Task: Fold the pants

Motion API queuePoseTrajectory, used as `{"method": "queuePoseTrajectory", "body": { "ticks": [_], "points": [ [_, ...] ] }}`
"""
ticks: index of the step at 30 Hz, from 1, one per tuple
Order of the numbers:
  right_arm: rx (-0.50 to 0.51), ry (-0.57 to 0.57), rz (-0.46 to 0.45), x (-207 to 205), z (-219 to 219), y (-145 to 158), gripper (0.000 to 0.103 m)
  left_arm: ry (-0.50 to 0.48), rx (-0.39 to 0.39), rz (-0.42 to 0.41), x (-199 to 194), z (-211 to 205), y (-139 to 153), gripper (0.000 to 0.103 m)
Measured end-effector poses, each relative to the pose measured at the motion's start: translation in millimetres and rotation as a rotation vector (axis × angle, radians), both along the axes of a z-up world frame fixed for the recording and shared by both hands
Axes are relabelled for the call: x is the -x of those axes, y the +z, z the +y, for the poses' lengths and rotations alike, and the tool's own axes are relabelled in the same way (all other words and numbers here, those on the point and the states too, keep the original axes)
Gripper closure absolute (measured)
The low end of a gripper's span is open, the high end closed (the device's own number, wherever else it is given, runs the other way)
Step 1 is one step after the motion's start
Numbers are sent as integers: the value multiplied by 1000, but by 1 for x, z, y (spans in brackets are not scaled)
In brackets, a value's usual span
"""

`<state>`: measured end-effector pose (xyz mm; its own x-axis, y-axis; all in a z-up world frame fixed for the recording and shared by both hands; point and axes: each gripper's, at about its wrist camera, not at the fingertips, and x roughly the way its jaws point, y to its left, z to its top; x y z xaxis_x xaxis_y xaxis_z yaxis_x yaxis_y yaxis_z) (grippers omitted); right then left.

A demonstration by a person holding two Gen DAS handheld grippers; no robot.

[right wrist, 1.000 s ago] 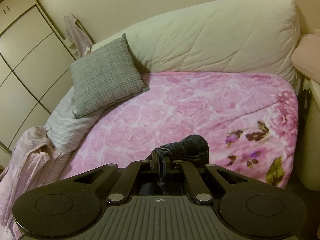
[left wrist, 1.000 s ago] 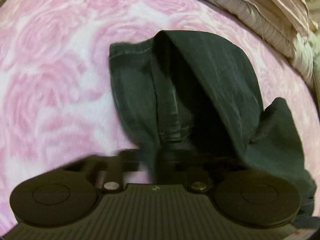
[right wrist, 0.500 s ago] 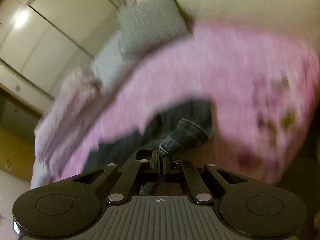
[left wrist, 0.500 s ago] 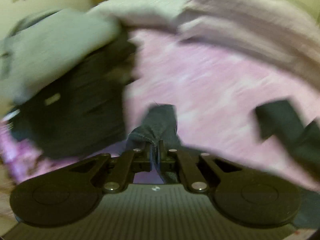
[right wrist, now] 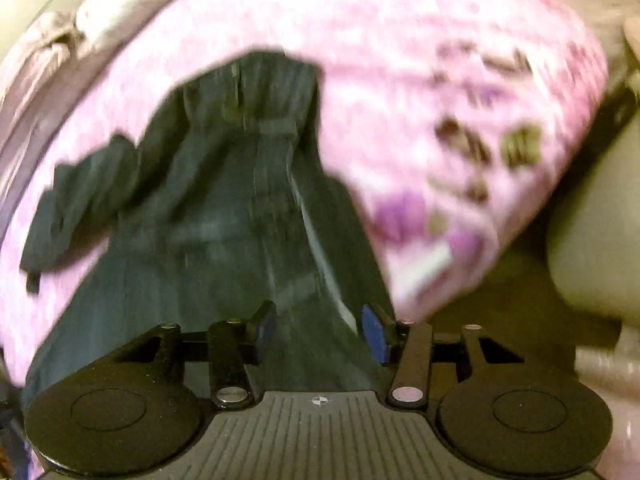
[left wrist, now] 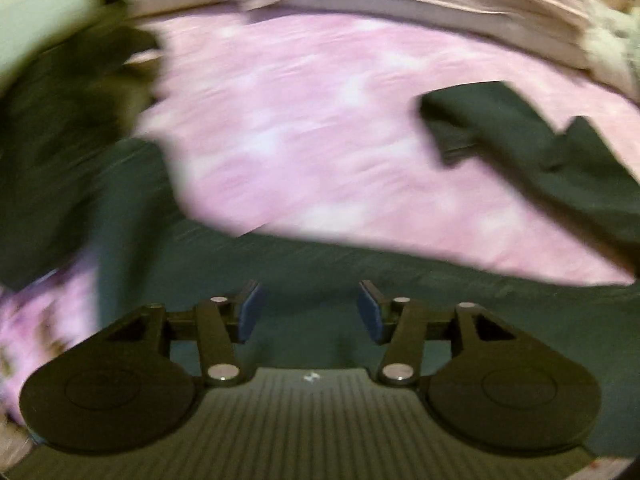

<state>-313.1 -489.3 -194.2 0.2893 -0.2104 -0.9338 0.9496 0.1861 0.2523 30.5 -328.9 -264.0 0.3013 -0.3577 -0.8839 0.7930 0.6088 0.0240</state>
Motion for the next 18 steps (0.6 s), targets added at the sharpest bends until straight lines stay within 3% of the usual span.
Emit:
{"method": "queuePoseTrajectory", "body": {
  "ticks": [4,7,9,13,15,17,18],
  "points": [
    [99,-2,29,-32,-31,-16,56,-129,73,41,13,-85,-38,46],
    [152,-4,32,-49,-51,-30,55,-201,74,10,16,-139,-61,38],
    [183,-9,26,-56,-66,-40,50,-199,76,-2,6,-167,-76,30],
    [214,-114,-12,-56,-93,-63,43,-168,65,17,-18,-199,-100,30],
    [219,-180,-56,-54,-100,-71,42,-177,79,22,-21,-207,-101,37],
    [204,-247,-107,-54,-108,-79,42,-241,86,22,-21,-214,-100,83],
    [194,-264,-111,-55,-111,-80,42,-267,73,24,-22,-218,-98,90]
  ]
}}
